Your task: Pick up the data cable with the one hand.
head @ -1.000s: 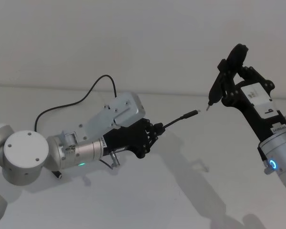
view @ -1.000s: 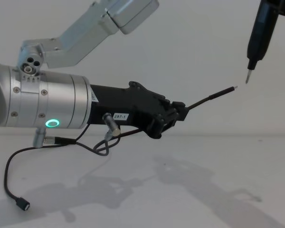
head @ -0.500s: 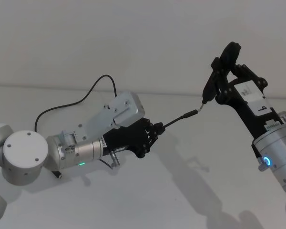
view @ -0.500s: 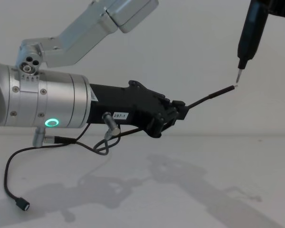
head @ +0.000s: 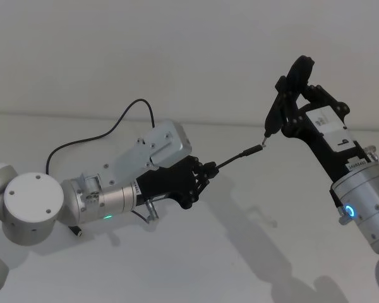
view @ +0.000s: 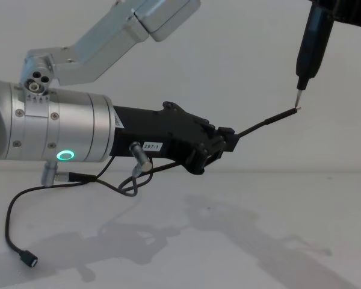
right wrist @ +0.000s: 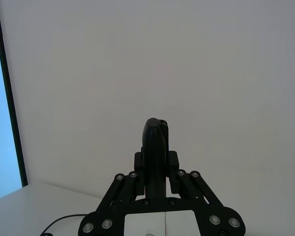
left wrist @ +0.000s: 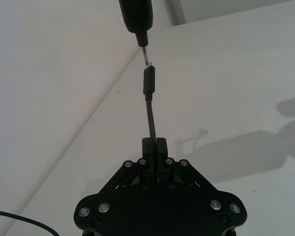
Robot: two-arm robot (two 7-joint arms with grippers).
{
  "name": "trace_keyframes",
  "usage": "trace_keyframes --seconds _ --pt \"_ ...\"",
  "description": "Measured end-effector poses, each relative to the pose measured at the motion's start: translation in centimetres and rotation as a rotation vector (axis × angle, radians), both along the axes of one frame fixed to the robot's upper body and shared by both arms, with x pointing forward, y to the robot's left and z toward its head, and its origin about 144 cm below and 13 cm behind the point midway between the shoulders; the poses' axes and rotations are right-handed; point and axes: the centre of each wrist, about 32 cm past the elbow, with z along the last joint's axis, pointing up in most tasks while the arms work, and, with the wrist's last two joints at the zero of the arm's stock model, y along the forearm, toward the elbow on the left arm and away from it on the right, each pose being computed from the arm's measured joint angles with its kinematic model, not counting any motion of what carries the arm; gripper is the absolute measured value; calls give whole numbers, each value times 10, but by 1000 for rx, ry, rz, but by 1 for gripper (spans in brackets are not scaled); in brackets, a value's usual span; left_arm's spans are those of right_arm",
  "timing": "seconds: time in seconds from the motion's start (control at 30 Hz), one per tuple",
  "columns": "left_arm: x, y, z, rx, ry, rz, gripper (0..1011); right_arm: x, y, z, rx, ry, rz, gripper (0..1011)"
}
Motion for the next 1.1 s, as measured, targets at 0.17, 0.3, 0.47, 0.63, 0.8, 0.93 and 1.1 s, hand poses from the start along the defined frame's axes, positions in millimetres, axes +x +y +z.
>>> trace_keyframes --seconds 0.17,0.3,0.47,0.63,0.8,0.93,1.1 --pt "0 0 0 0 0 0 42 1 0 0 -4 3 -1 268" --pt "0 0 0 0 0 0 42 1 0 0 -7 4 -2 268" --pt "0 0 0 0 0 0 42 1 -1 0 -11 6 -5 268" --pt "0 0 0 0 0 0 42 1 -1 0 -13 6 -6 268" --pt "0 0 0 0 0 0 42 1 -1 0 -14 7 -7 268" --pt "0 0 0 0 0 0 42 1 -1 0 -15 7 -8 268" --pt "0 0 0 0 0 0 42 1 -1 0 -15 8 -9 268"
